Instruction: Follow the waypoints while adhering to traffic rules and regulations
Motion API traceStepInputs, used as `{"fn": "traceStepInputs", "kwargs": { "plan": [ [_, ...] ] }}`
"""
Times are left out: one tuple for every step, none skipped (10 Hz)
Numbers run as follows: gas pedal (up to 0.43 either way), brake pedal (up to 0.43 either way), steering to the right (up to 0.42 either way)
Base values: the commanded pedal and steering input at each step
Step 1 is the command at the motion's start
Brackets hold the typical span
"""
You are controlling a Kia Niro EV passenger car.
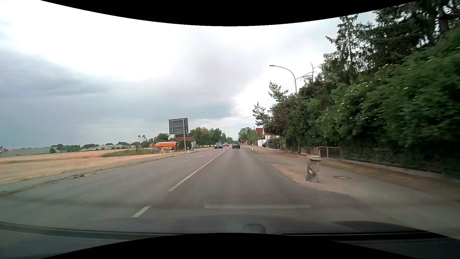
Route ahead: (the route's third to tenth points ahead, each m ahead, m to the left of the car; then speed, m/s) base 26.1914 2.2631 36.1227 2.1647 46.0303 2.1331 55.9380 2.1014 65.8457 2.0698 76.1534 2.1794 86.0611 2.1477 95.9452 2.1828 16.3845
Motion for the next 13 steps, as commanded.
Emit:
{"fn": "traceStepInputs", "kwargs": {
  "plan": [
    [0.118,0.000,0.001],
    [0.118,0.000,0.001],
    [0.118,0.000,0.000],
    [0.118,0.000,-0.001],
    [0.150,0.000,-0.001],
    [0.169,0.000,-0.001],
    [0.189,0.000,-0.001],
    [0.197,0.000,-0.001],
    [0.197,0.000,-0.001],
    [0.197,0.000,-0.001],
    [0.197,0.000,-0.002],
    [0.177,0.000,-0.005],
    [0.169,0.000,-0.005]
  ]
}}
